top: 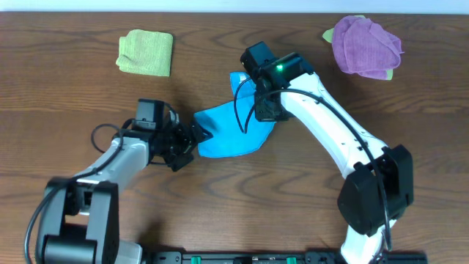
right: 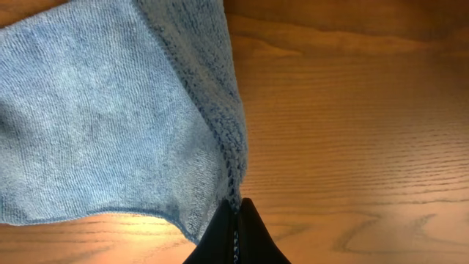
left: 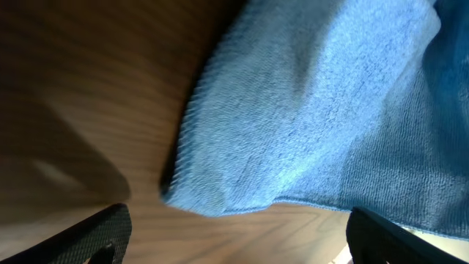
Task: Fold the cloth
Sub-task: 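Grasp the left corner of the blue cloth with the left gripper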
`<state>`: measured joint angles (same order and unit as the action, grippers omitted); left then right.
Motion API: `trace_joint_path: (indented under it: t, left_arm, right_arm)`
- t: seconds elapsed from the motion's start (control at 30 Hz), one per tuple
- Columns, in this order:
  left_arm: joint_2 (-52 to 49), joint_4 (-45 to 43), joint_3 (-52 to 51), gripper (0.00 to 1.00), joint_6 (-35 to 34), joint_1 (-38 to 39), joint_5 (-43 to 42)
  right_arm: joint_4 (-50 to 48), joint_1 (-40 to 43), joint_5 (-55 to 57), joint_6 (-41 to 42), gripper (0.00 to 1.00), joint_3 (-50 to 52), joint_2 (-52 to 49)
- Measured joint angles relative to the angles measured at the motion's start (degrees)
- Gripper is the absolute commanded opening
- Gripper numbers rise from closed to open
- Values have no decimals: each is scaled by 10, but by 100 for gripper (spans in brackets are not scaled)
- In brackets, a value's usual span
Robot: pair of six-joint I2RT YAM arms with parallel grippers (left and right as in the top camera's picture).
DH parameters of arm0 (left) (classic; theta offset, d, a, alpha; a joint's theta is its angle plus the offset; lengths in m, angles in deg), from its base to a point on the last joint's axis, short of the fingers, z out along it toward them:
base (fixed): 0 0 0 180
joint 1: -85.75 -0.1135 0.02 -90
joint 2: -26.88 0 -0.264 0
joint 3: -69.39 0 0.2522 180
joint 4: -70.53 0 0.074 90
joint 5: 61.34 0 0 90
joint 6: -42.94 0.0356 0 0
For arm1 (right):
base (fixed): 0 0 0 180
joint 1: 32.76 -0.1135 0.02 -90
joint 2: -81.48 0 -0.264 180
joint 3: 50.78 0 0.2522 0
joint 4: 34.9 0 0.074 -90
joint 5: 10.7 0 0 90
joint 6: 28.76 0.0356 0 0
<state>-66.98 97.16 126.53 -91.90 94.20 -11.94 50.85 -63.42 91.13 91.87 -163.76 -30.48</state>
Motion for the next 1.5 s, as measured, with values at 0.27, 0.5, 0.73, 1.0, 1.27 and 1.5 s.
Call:
trace_joint_path:
  t: [0.27, 0.5, 0.73, 1.0, 1.27, 1.5]
  left_arm:
    - [-12, -25, 0, 96, -28, 37, 2]
    - [-16, -29, 1, 99, -34, 55, 15]
    - [-28, -46, 7, 81, -42, 57, 26]
    - [-75, -108, 15, 6, -46, 57, 32]
    - [-90, -120, 12, 6, -30, 55, 35]
    - [-69, -80, 39, 6, -14, 27, 29]
  right_arm:
    - [0, 0, -1, 0, 1, 0, 0]
    - [0, 0, -7, 0, 1, 0, 0]
    - [-1, 0, -17, 0, 1, 0, 0]
    - [0, 0, -24, 0, 1, 0, 0]
    - [-6, 0, -26, 0, 1, 0, 0]
    - [-39, 0, -26, 0, 1, 0, 0]
